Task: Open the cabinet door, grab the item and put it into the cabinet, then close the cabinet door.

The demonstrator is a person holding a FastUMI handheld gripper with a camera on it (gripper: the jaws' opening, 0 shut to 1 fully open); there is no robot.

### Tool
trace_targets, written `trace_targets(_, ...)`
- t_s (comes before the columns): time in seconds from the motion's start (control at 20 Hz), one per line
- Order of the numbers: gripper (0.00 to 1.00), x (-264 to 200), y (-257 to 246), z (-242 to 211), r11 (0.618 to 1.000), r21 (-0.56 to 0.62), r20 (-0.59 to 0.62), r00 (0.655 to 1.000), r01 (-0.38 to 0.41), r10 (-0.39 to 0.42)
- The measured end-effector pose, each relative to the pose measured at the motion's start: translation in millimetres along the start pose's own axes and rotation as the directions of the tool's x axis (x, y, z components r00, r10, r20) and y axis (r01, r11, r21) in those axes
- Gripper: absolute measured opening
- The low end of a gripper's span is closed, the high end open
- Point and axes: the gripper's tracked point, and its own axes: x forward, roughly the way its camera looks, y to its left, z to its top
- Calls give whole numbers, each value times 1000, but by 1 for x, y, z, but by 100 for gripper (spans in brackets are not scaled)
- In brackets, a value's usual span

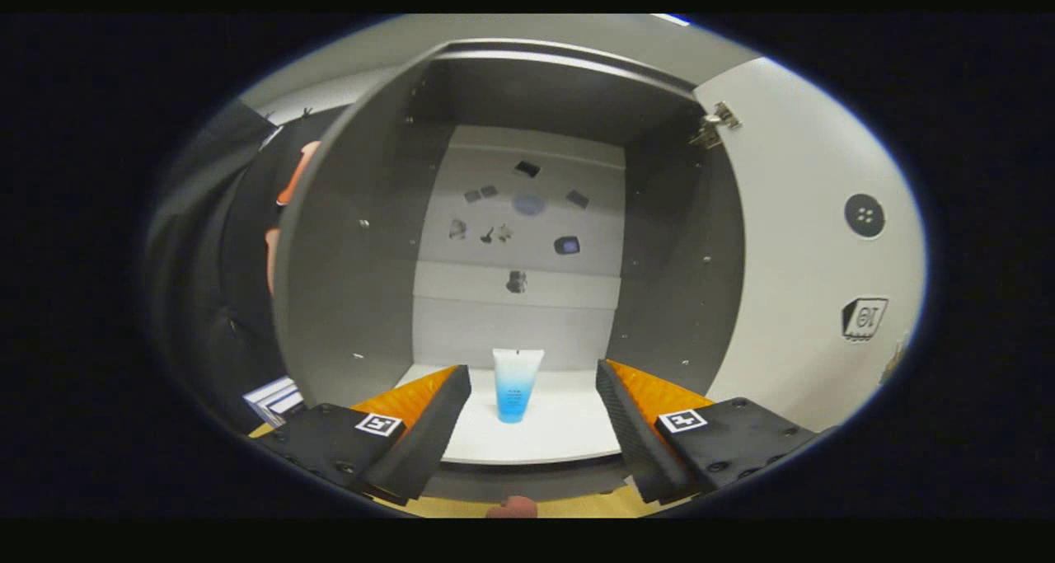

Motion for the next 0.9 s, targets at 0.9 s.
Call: trace_targets(0.9,97,-345,-237,-18,838,-21,-5,838,546,-546)
